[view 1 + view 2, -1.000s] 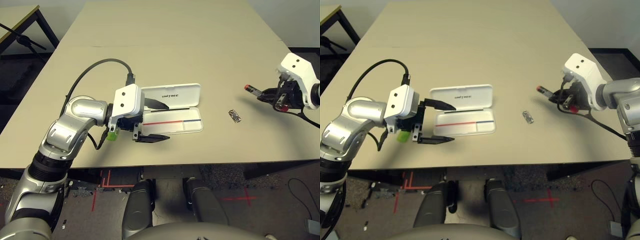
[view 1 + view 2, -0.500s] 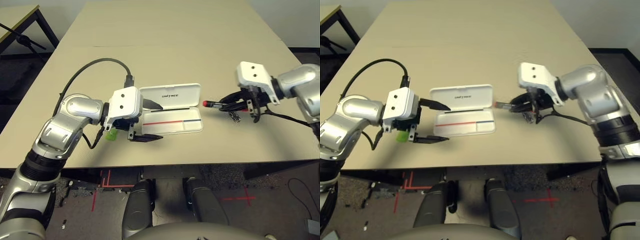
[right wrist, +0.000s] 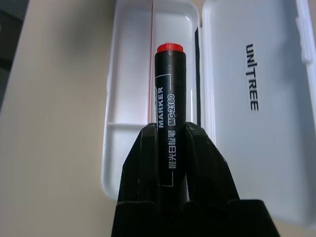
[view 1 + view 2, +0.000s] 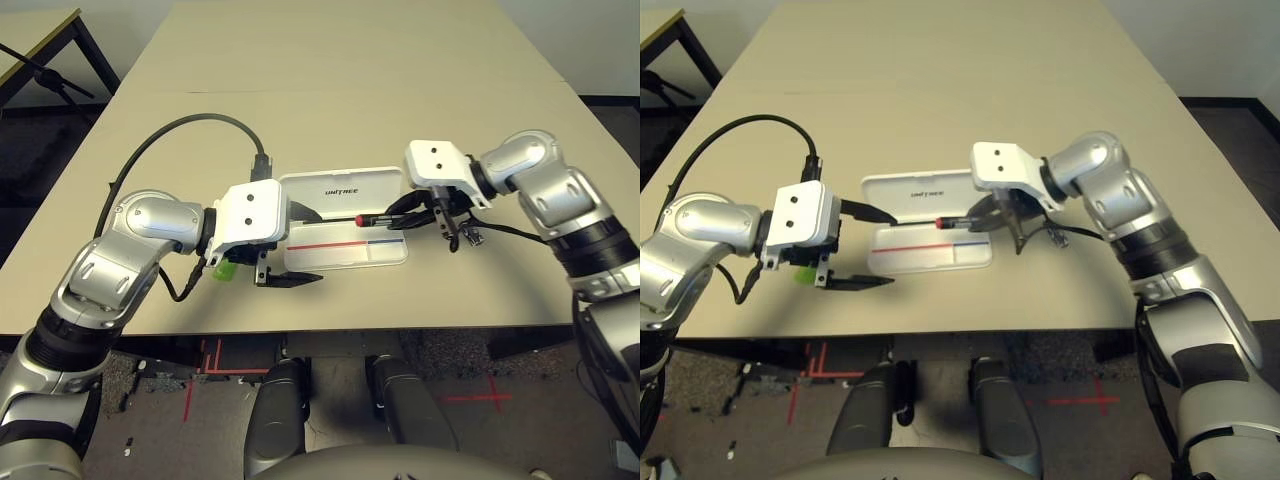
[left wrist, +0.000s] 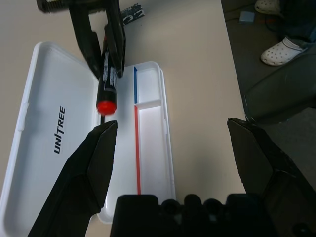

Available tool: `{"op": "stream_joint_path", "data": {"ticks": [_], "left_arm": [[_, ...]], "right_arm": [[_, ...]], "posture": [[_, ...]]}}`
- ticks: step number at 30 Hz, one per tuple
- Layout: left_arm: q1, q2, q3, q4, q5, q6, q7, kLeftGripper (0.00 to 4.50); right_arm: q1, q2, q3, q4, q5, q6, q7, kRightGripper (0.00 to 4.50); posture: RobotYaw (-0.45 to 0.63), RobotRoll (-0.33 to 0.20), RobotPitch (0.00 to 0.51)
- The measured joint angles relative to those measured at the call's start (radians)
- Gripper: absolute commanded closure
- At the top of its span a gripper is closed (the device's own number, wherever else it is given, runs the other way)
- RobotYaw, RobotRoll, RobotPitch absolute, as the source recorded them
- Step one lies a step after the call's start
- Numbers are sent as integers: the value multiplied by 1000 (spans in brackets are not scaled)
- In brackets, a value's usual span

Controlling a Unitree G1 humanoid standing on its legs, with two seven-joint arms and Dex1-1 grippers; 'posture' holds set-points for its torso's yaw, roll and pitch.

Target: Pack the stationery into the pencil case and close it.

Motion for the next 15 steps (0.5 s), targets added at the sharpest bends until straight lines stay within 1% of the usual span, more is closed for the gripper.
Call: {"op": "stream_joint_path", "data": {"ticks": [6,12,14,15], "left_arm": [[11,1,0,-4,-1,17,12,0],[15,26,13,-92,-41,81,29,0],[22,35,19,-117,-55,98,39,0],[26,37,20,-120,-58,99,44,0]], "right_arm": [[2,75,2,43,-23,-53,-67,3979],[22,119,31,52,-42,-113,-91,3979],[41,123,32,59,-44,-133,-101,3230],[44,124,32,62,-44,-140,-105,2972]], "posture": [[91,0,140],[92,0,139],[93,0,139],[93,0,139]]}}
